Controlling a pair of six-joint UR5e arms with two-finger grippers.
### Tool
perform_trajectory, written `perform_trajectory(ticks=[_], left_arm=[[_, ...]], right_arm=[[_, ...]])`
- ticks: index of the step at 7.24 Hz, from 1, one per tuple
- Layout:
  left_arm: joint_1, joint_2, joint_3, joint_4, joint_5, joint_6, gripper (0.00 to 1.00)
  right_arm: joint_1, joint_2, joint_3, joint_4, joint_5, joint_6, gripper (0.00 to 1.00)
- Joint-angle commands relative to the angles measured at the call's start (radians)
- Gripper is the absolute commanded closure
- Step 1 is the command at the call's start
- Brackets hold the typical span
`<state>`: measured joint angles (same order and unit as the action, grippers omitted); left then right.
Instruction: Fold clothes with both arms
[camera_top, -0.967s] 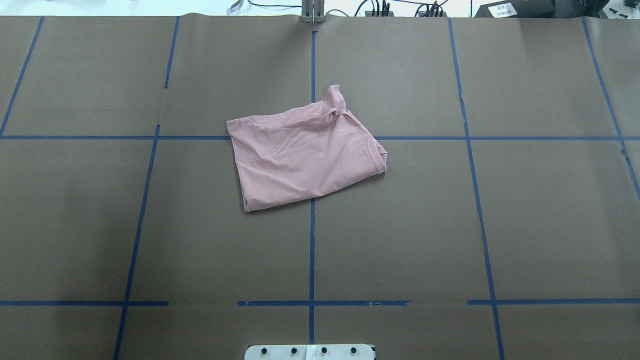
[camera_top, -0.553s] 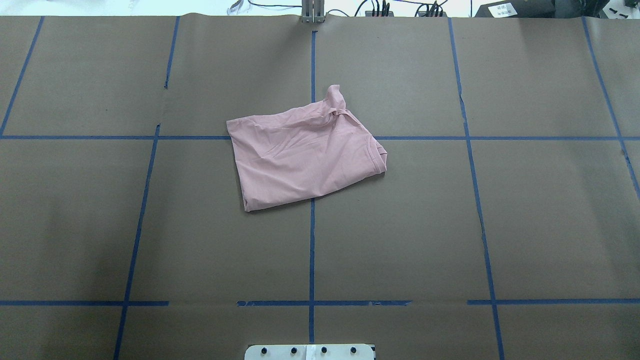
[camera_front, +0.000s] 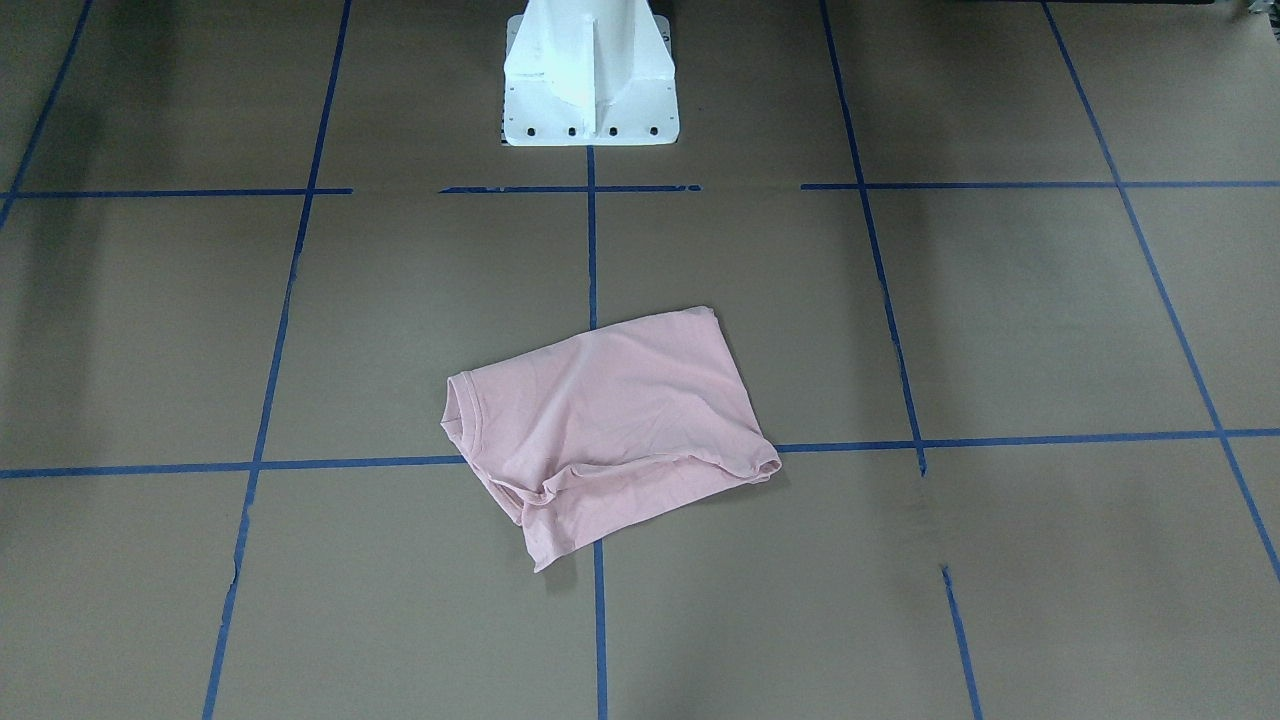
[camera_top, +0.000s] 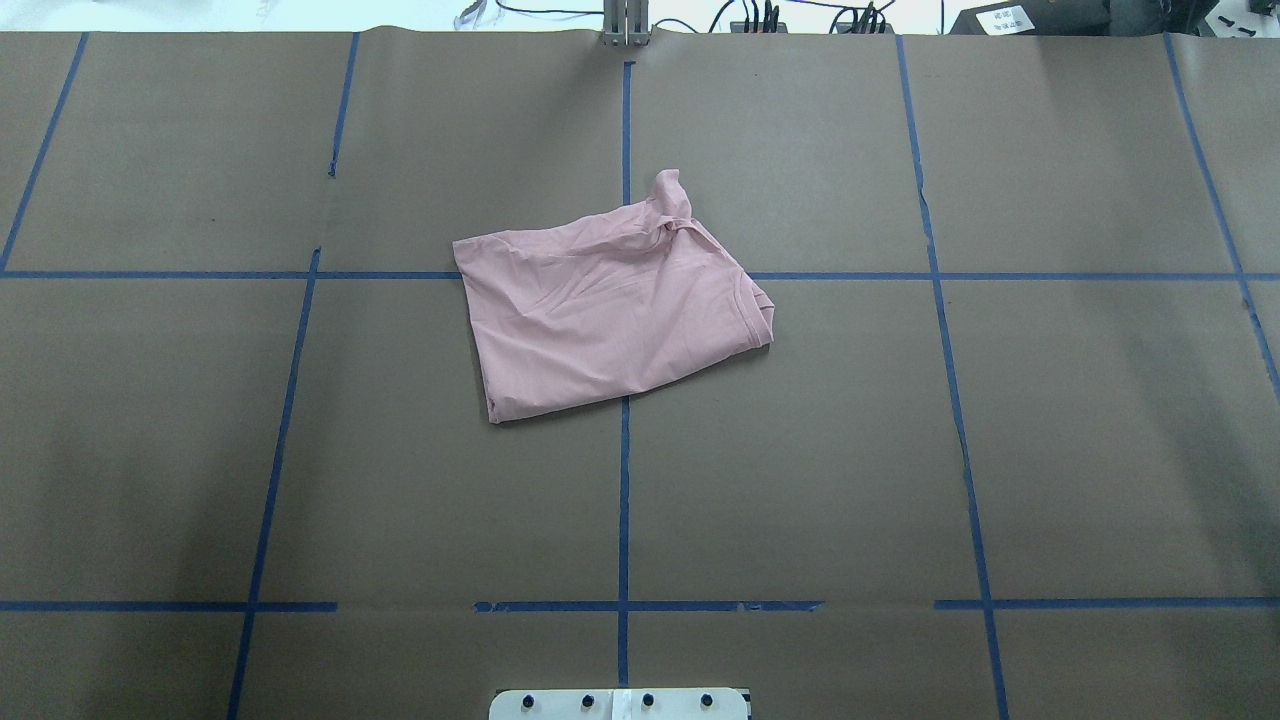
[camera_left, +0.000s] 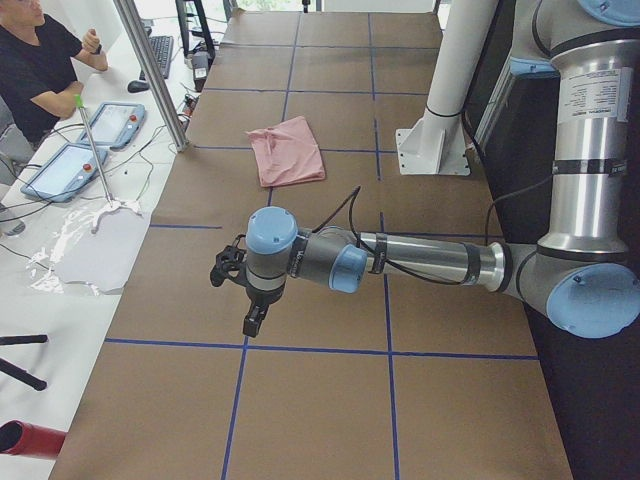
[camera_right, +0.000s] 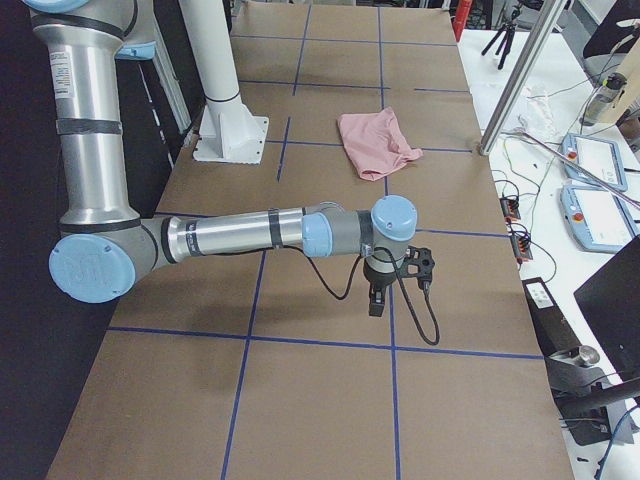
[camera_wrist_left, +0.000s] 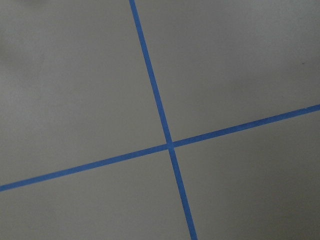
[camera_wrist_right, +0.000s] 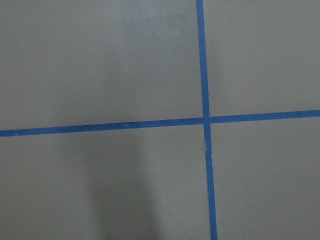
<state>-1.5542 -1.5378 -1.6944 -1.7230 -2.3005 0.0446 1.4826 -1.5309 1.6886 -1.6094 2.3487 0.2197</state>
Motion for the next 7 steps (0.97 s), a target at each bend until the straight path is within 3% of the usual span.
perform_trajectory(ticks=[1,7], left_arm=[[0.020,-0.002,0.005,0.100,0.001,0.006,0.00],[0.020,0.007,-0.001,0.196,-0.002,0.070,0.00]], right_arm=[[-0.002,-0.049,0.033,0.003,-0.005,-0.014,0.00],[-0.002,-0.077,0.023,0.003,-0.003,-0.085,0.00]])
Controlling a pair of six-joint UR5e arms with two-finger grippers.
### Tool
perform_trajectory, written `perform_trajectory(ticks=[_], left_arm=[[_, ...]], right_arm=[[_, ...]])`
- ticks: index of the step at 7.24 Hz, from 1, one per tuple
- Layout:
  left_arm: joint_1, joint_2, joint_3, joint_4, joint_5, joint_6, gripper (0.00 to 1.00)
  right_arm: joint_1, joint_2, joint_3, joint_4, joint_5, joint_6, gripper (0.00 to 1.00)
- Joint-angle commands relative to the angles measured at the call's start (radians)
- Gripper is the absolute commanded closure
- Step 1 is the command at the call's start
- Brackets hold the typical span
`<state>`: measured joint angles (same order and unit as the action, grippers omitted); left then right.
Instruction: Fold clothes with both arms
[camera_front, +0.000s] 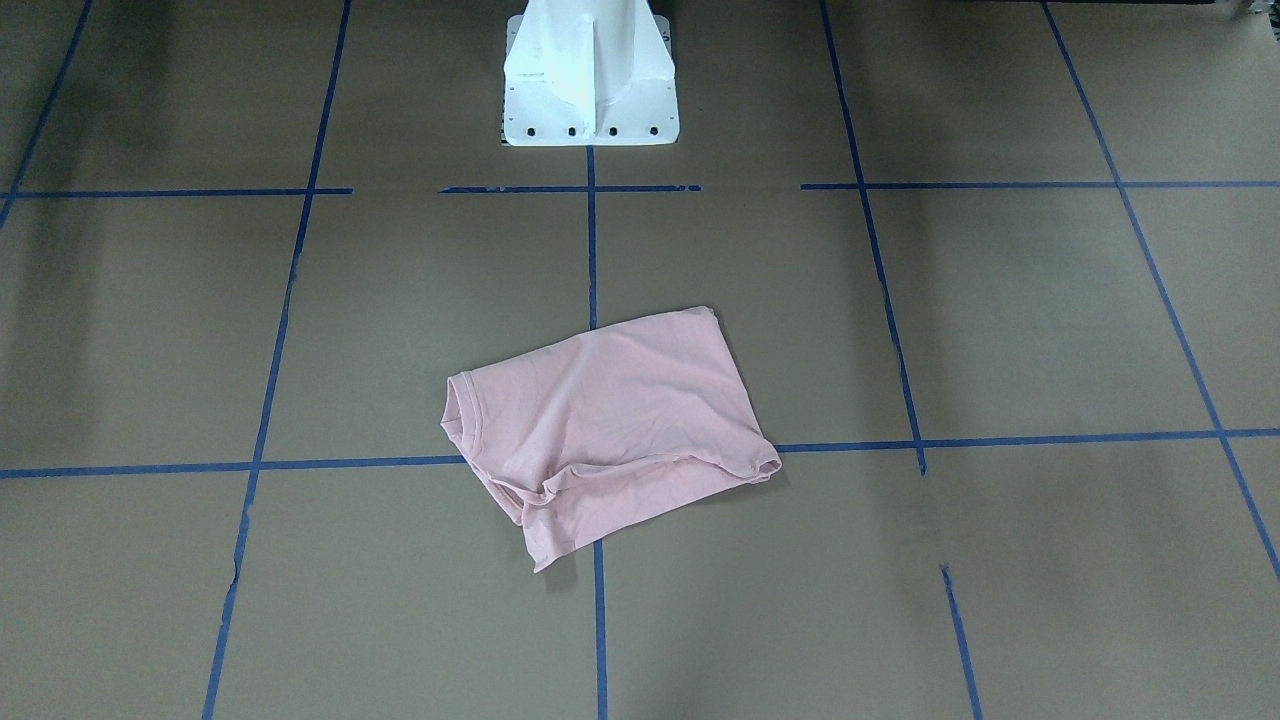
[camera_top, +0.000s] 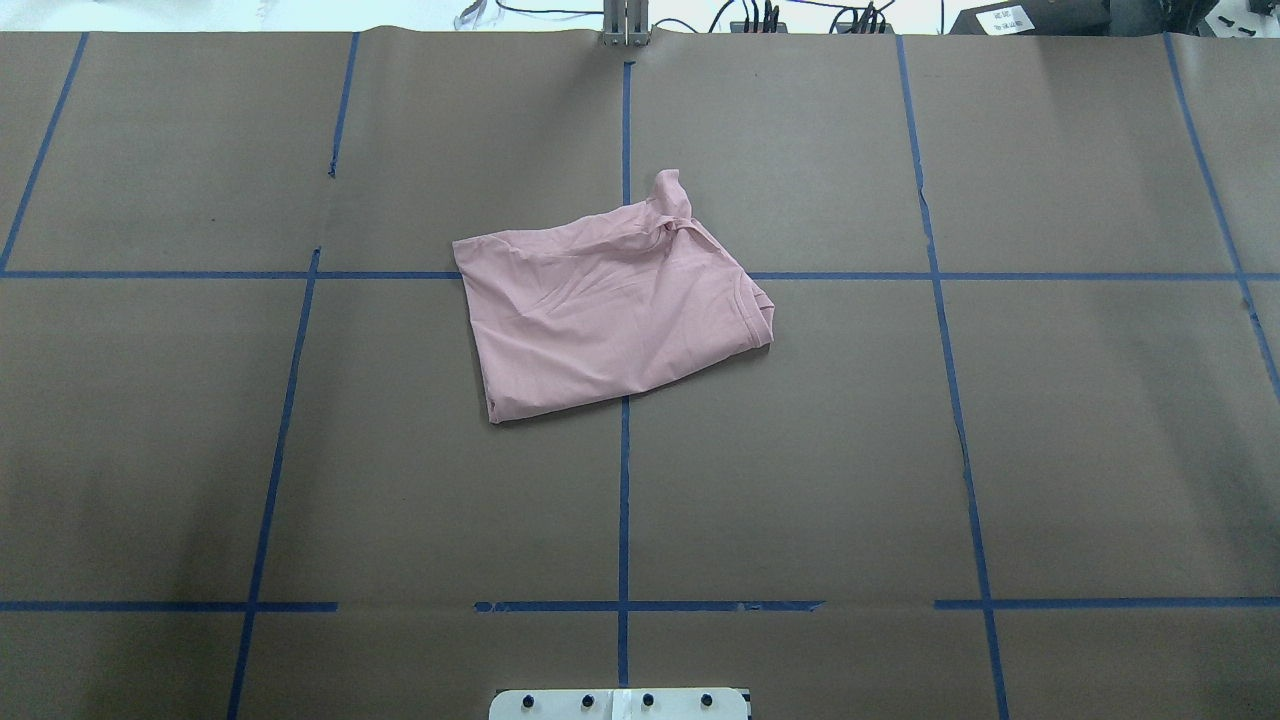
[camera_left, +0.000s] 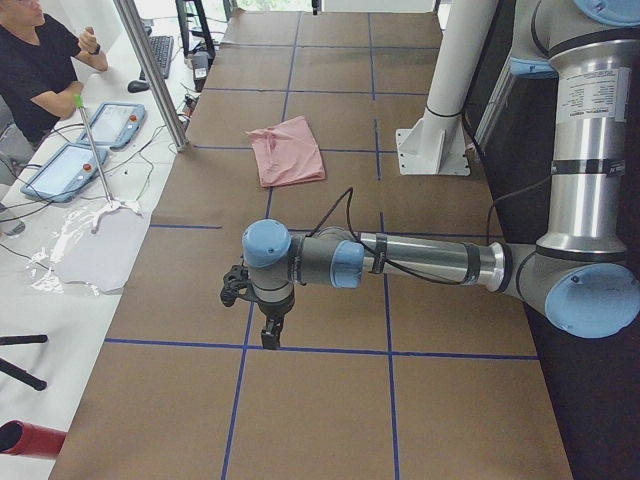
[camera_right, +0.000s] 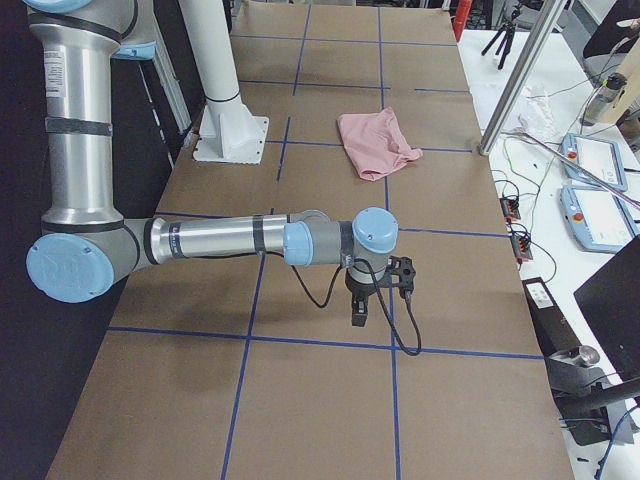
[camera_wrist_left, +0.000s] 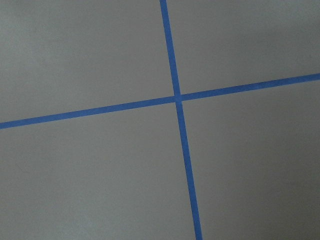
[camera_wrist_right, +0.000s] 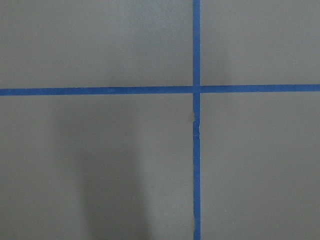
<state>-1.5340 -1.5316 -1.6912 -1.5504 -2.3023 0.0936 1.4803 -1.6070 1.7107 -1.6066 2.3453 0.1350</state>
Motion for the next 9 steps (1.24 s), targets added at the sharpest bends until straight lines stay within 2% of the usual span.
perform_trajectory(ticks=[1,9], left_arm=[[0.000,0.001,-0.010,0.036,0.000,0.021,0.00],[0.000,0.001,-0.007,0.050,-0.009,0.021,0.00]], right_arm=[[0.000,-0.001,0.001,0.001,0.000,0.000,0.00],[0.000,0.007,-0.002,-0.001,0.008,0.002,0.00]])
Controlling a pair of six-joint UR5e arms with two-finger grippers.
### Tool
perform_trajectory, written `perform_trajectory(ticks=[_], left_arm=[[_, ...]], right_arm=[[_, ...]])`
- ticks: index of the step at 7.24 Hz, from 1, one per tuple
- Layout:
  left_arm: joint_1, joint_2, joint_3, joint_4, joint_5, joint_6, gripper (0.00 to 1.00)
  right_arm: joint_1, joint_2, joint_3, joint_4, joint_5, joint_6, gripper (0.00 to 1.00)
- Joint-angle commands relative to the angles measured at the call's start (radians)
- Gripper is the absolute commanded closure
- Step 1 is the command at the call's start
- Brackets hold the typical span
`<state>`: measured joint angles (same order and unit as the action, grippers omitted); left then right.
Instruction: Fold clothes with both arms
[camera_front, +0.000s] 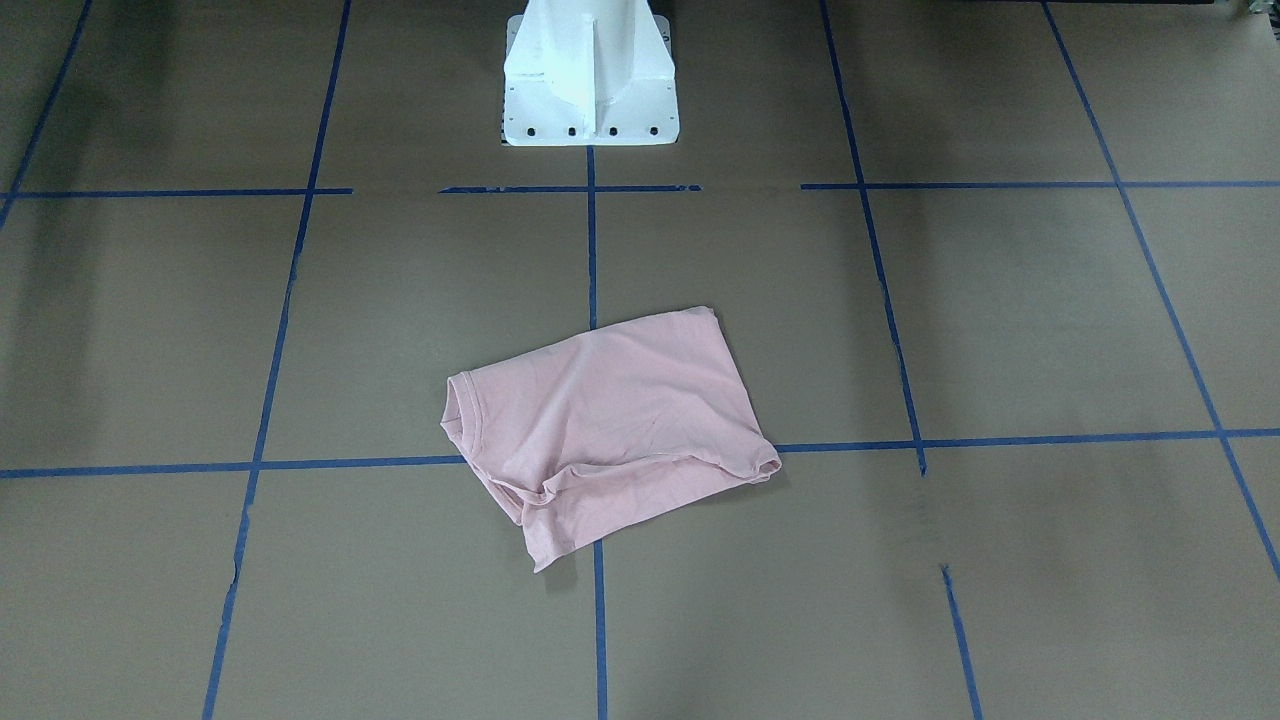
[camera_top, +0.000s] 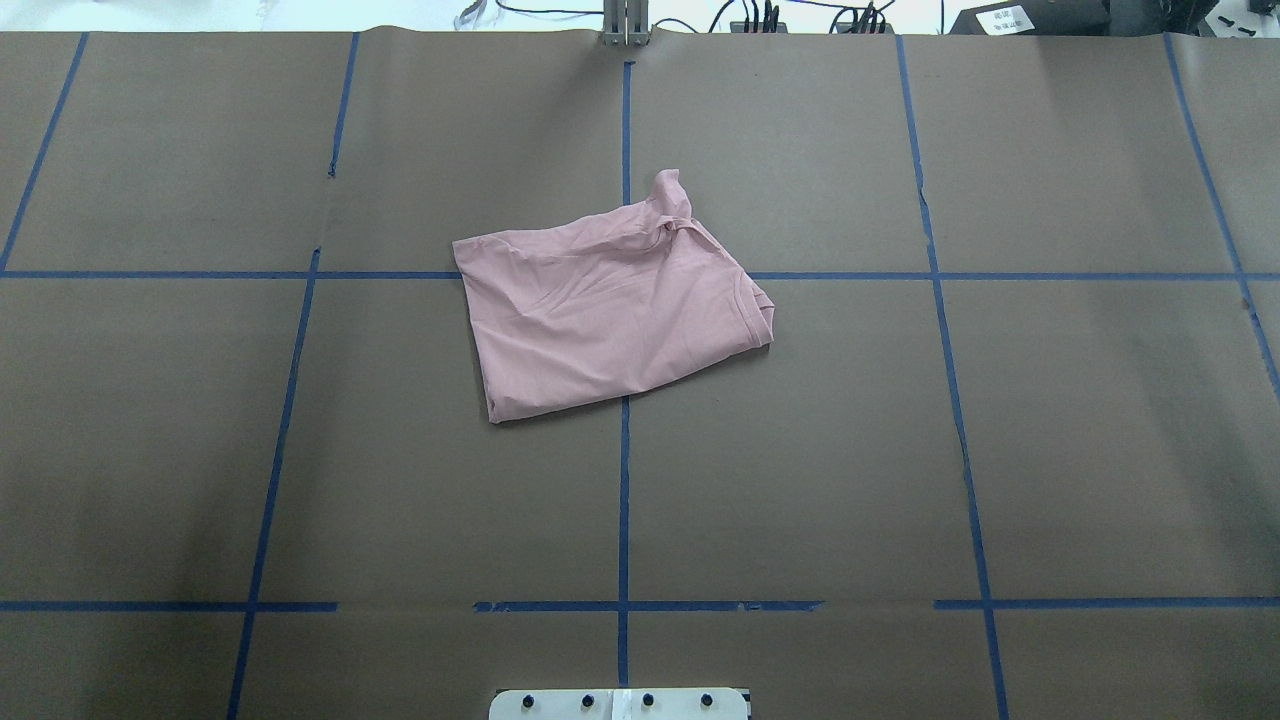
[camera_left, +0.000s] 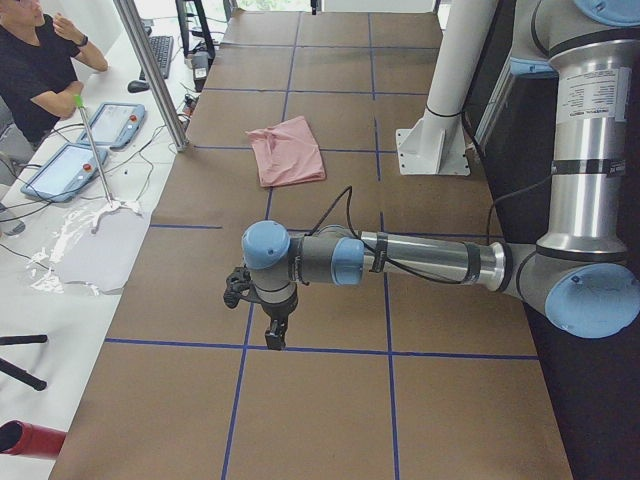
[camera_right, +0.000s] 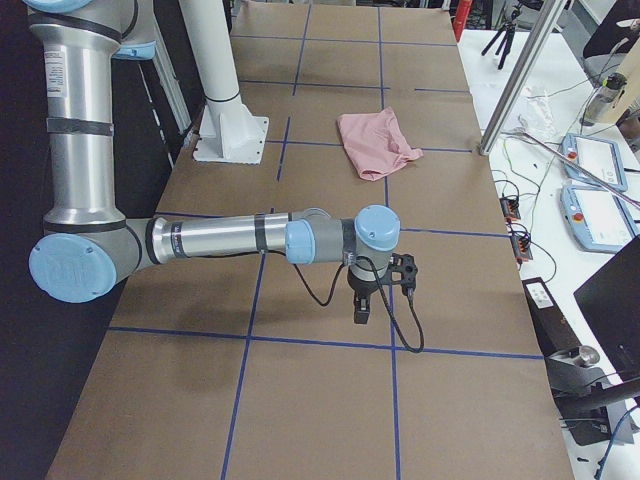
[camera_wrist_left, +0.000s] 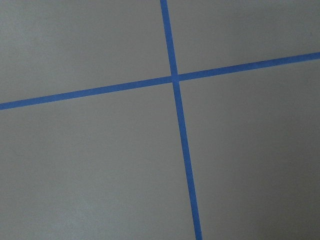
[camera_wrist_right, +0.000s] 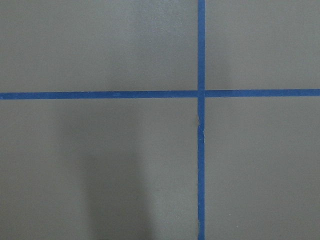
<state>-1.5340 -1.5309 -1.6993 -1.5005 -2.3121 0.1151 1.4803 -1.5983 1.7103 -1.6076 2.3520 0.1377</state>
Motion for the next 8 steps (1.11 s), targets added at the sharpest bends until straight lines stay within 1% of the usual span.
perform_trajectory(ticks=[1,3,4,5,6,8], left_arm=[[0.000,0.000,0.001,-0.001,-0.001,0.000,0.00],[0.000,0.000,0.003,0.000,-0.003,-0.006,0.00],[0.000,-0.005,0.013,0.000,-0.021,-0.027,0.00],[0.000,-0.006,0.018,0.000,-0.074,-0.111,0.00],[0.000,-0.006,0.012,-0.004,-0.079,-0.159,0.00],[0.000,-0.006,0.013,-0.009,-0.078,-0.161,0.00]], right_arm=[[0.000,-0.002,-0.001,0.000,0.001,-0.001,0.00],[0.000,-0.002,-0.001,0.000,0.000,-0.003,0.00],[0.000,0.000,-0.001,0.000,0.000,-0.003,0.00],[0.000,-0.002,-0.001,0.000,0.000,-0.003,0.00],[0.000,-0.002,-0.001,0.000,0.000,-0.004,0.00],[0.000,-0.002,-0.001,0.000,0.001,-0.004,0.00]])
